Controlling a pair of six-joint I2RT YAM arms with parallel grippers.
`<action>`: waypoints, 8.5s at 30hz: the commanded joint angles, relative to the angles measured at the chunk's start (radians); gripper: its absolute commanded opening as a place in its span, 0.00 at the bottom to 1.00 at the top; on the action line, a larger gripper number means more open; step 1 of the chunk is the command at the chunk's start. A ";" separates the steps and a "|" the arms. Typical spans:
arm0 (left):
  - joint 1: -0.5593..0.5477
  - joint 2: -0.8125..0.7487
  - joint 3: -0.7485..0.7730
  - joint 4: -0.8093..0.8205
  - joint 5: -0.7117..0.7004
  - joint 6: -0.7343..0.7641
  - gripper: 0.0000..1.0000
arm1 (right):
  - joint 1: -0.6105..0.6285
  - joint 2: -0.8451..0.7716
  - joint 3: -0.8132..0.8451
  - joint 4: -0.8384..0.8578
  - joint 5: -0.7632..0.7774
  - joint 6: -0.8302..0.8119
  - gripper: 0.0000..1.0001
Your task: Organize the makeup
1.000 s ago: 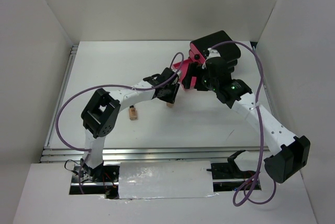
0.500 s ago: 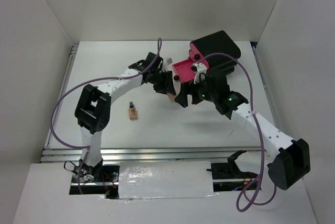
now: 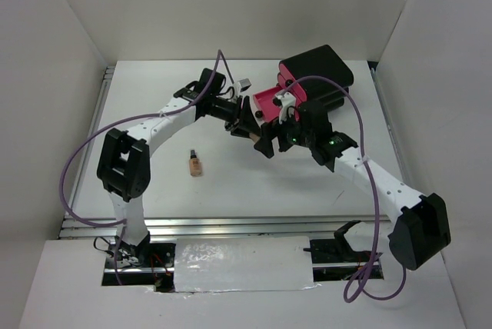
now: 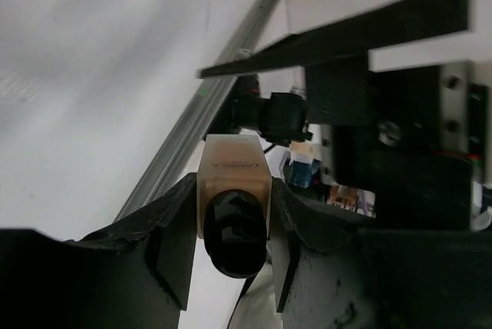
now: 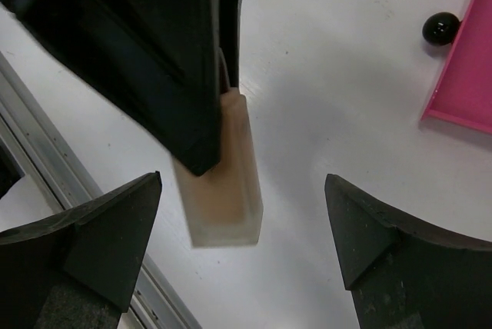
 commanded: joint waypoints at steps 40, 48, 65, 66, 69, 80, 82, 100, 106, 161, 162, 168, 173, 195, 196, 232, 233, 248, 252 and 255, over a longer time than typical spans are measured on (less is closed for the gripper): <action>0.272 -0.295 -0.063 -0.409 -1.080 0.061 1.00 | -0.109 0.776 0.759 -0.209 0.459 -0.032 0.03; 0.267 -0.300 -0.164 -0.388 -1.011 0.078 0.99 | -0.133 0.839 0.757 -0.193 0.403 -0.062 0.14; 0.207 -0.109 -0.203 -0.345 -0.990 0.081 0.99 | -0.135 0.911 0.823 -0.236 0.434 -0.049 0.59; 0.207 -0.106 -0.212 -0.336 -0.990 0.079 0.99 | -0.133 0.907 0.819 -0.239 0.428 -0.047 0.61; 0.206 -0.086 -0.221 -0.330 -0.994 0.079 0.99 | -0.133 0.899 0.814 -0.255 0.429 -0.044 0.66; 0.192 -0.034 -0.233 -0.314 -1.008 0.078 0.92 | -0.061 0.672 0.820 -0.285 0.429 0.051 0.68; 0.186 -0.025 -0.236 -0.314 -1.014 0.073 0.92 | -0.040 0.623 0.809 -0.299 0.434 0.072 0.69; 0.138 0.042 -0.290 -0.268 -0.984 0.039 0.54 | 0.124 0.302 0.503 -0.224 0.192 0.241 0.69; 0.130 0.015 -0.269 -0.284 -0.980 0.030 0.31 | 0.134 0.262 0.447 -0.244 0.193 0.260 0.69; 0.221 -0.261 0.021 -0.172 -0.497 -0.162 1.00 | 0.083 0.301 0.188 0.136 0.148 0.203 0.00; 0.250 -0.266 0.027 -0.170 -0.497 -0.160 0.99 | 0.062 0.301 0.188 0.133 0.168 0.183 0.00; 0.390 -0.289 0.119 -0.261 -0.546 -0.053 0.99 | -0.046 0.454 0.405 -0.105 0.434 -0.025 0.00; 0.393 -0.327 0.025 -0.227 -0.458 -0.013 0.99 | -0.073 0.600 0.571 -0.201 0.668 -0.118 0.00; 0.405 -0.410 -0.115 -0.189 -0.350 0.056 0.99 | -0.103 0.832 0.723 -0.229 0.702 -0.170 0.39; 0.405 -0.410 -0.118 -0.187 -0.345 0.056 0.99 | -0.103 0.832 0.723 -0.229 0.704 -0.168 0.44; 0.407 -0.366 -0.213 -0.241 -0.555 0.062 0.99 | 0.123 1.077 0.986 -0.456 0.851 -0.118 0.15; 0.405 -0.366 -0.217 -0.239 -0.555 0.064 0.99 | 0.121 1.083 0.980 -0.453 0.865 -0.125 0.15; 0.405 -0.297 -0.200 -0.239 -0.537 0.104 0.99 | 0.025 1.120 0.940 -0.376 1.146 -0.130 0.13; 0.405 -0.272 -0.197 -0.232 -0.523 0.105 0.99 | 0.002 1.115 0.953 -0.368 1.147 -0.125 0.13; 0.405 -0.257 -0.186 -0.235 -0.519 0.107 0.99 | -0.021 1.124 0.958 -0.370 1.146 -0.124 0.13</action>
